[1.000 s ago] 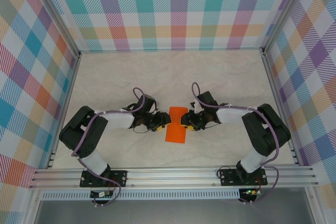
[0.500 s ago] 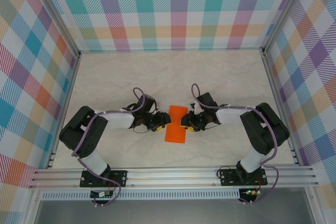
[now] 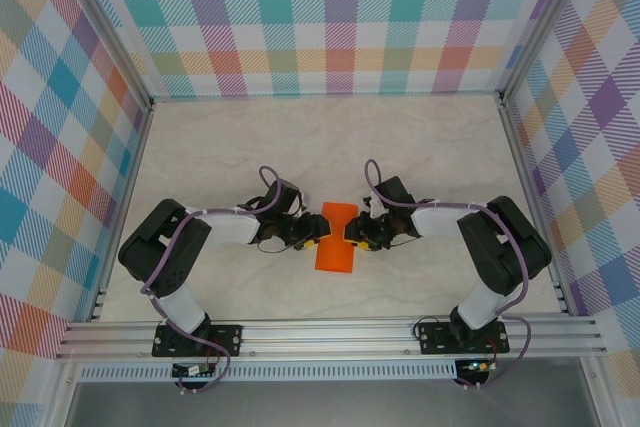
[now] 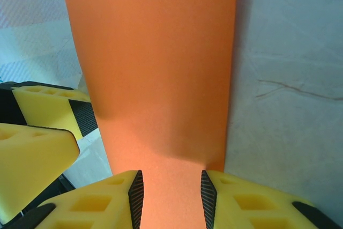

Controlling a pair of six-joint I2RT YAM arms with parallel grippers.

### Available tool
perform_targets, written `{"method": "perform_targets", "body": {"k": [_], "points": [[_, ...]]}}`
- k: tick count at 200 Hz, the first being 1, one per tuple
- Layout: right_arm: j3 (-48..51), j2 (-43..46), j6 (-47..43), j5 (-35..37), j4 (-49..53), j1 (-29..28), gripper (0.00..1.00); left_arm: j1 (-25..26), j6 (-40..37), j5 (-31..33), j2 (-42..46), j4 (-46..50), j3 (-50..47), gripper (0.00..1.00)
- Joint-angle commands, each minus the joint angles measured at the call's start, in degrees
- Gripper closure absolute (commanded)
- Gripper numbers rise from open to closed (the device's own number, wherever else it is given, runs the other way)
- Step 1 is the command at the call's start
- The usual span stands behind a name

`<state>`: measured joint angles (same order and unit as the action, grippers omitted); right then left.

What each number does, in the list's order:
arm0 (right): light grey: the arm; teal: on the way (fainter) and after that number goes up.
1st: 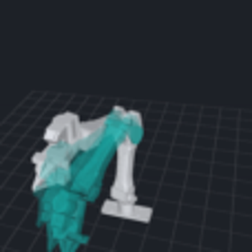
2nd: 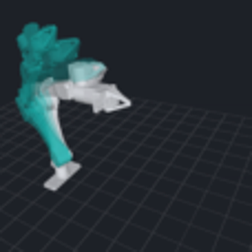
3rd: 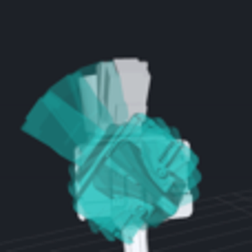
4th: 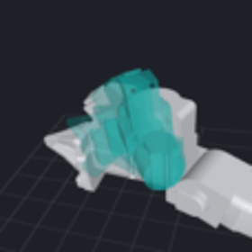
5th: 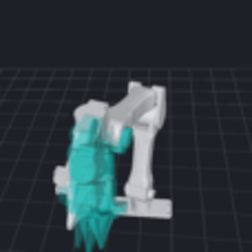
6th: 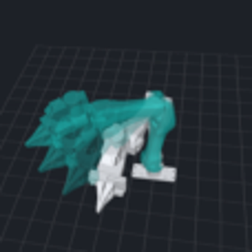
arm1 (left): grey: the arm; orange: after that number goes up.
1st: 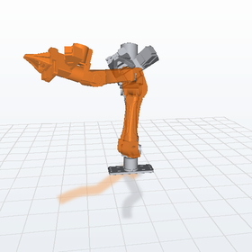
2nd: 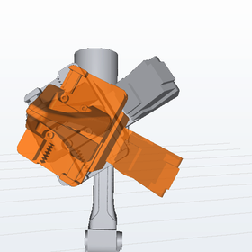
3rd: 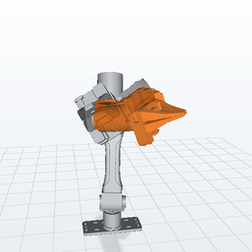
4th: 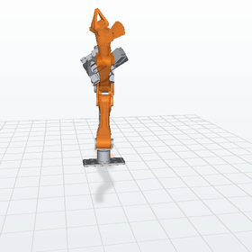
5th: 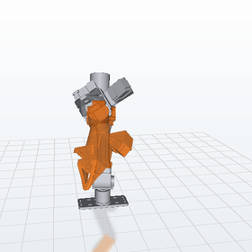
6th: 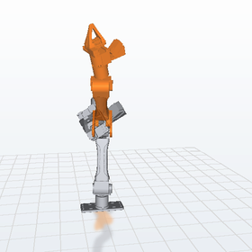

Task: Fold a paper plane with a square sheet of paper (pick it up from the middle)
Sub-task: Fold the square sheet of paper in half at the center of the table.

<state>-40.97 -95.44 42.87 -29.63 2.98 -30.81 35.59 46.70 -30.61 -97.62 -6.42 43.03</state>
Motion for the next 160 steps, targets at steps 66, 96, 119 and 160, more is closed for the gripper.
{"method": "perform_targets", "body": {"k": [66,96,119,160], "points": [[1.79,-0.93,-0.25,2.47,1.76,-0.26,0.65,0.80,-1.46,3.28,2.03,1.86,0.42,0.46],[1.74,-0.97,-0.33,2.56,1.81,-0.24,0.65,0.84,-2.39,4.92,2.44,3.81,1.27,0.43],[1.74,-0.94,-0.25,2.49,1.77,-0.33,0.65,0.86,-2.31,4.95,2.45,3.55,1.26,0.42],[1.95,-0.49,-0.07,2.56,1.72,-0.27,0.66,0.97,-1.65,2.07,1.16,1.28,1.33,0.42]]}}
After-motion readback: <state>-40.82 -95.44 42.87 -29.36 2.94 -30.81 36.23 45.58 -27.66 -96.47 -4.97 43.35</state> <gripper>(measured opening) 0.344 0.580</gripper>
